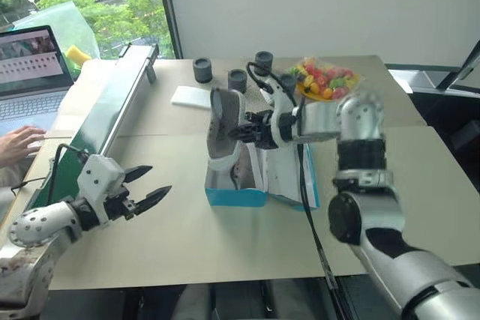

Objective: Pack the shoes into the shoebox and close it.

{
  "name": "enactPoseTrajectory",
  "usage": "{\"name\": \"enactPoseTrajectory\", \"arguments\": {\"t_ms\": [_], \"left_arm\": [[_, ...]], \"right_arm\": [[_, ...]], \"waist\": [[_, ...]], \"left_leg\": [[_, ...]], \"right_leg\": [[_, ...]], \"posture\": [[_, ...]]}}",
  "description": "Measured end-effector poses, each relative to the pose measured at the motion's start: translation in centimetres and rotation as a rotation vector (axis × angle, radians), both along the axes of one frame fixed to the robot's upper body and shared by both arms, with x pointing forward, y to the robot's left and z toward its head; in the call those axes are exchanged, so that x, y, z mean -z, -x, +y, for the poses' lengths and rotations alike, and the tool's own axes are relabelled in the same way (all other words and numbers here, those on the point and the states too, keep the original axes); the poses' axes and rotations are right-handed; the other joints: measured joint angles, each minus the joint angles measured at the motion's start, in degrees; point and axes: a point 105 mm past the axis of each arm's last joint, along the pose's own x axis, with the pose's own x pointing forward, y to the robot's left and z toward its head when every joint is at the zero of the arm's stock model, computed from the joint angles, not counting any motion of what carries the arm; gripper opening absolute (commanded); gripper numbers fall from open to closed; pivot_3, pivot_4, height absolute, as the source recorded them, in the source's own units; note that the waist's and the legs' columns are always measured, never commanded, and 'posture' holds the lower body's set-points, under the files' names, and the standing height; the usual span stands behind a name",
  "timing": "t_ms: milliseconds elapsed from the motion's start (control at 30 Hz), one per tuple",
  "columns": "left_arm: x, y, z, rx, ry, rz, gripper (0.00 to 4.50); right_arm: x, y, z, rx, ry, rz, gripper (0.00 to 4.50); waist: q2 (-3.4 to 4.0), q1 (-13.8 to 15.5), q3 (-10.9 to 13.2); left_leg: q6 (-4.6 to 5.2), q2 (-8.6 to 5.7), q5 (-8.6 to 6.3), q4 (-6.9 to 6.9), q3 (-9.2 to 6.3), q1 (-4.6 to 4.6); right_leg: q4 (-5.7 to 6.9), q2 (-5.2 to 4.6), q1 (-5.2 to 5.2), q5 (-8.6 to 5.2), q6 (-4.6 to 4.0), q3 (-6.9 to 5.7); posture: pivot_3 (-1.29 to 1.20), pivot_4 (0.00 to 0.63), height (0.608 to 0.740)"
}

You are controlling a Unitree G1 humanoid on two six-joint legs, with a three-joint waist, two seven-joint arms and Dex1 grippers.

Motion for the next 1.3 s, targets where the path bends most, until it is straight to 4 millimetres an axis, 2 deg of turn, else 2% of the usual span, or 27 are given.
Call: {"name": "enactPoseTrajectory", "arguments": {"t_ms": [200,267,433,667,933,1100,1300], "left_arm": [[1.2,0.2,-1.7,0.099,-0.011,0.033,3.38],[1.2,0.1,-1.9,0.107,-0.016,0.029,3.38],[0.7,-0.2,-2.1,0.114,-0.018,0.008,3.38],[0.8,-0.1,-2.2,0.114,-0.027,0.007,3.38],[0.2,-0.2,-2.8,0.136,-0.033,-0.015,3.38],[0.3,-0.2,-2.9,0.141,-0.034,-0.012,3.38],[0.2,-0.2,-2.9,0.141,-0.034,-0.013,3.38]], "right_arm": [[0.2,-0.1,0.6,-0.031,0.088,0.083,0.35],[1.5,0.0,0.8,-0.026,0.139,0.12,0.35],[4.1,0.0,2.9,-0.019,0.203,0.154,0.35],[7.2,-0.9,3.9,0.069,0.225,0.18,0.35],[7.9,-1.7,3.5,0.05,0.294,0.111,0.35],[7.7,-1.6,2.4,-0.031,0.357,0.076,0.35],[8.0,-1.5,3.1,-0.133,0.43,-0.006,0.35]], "waist": [[0.0,-0.5,0.0],[0.0,-0.5,0.0],[0.0,-1.0,0.0],[0.0,-1.2,0.0],[0.0,-1.4,0.0],[0.0,-1.1,0.0],[0.0,-1.3,0.0]], "left_leg": [[0.05,0.06,-0.03,-0.03,0.07,-0.02],[0.05,0.06,-0.03,-0.02,0.06,-0.01],[0.05,0.05,-0.03,-0.02,0.05,-0.02],[0.04,0.04,-0.03,-0.02,0.03,0.02],[0.04,0.04,-0.02,-0.01,0.04,0.42],[0.04,0.01,-0.02,-0.01,0.01,0.28],[0.04,0.02,-0.02,-0.01,0.02,0.38]], "right_leg": [[0.03,0.03,-0.04,0.0,0.0,0.04],[0.04,0.02,-0.04,0.01,0.01,0.04],[0.07,0.02,-0.06,0.01,0.01,0.04],[0.14,0.01,-0.06,0.02,0.02,0.04],[0.22,0.04,0.25,0.02,0.01,0.07],[0.17,0.02,0.16,0.01,0.03,0.05],[0.25,0.02,0.18,0.01,0.02,0.07]], "posture": [[0.0,0.15,0.736],[0.0,0.15,0.736],[0.0,0.15,0.736],[0.0,0.15,0.736],[0.0,0.15,0.736],[0.0,0.15,0.736],[0.0,0.15,0.736]]}}
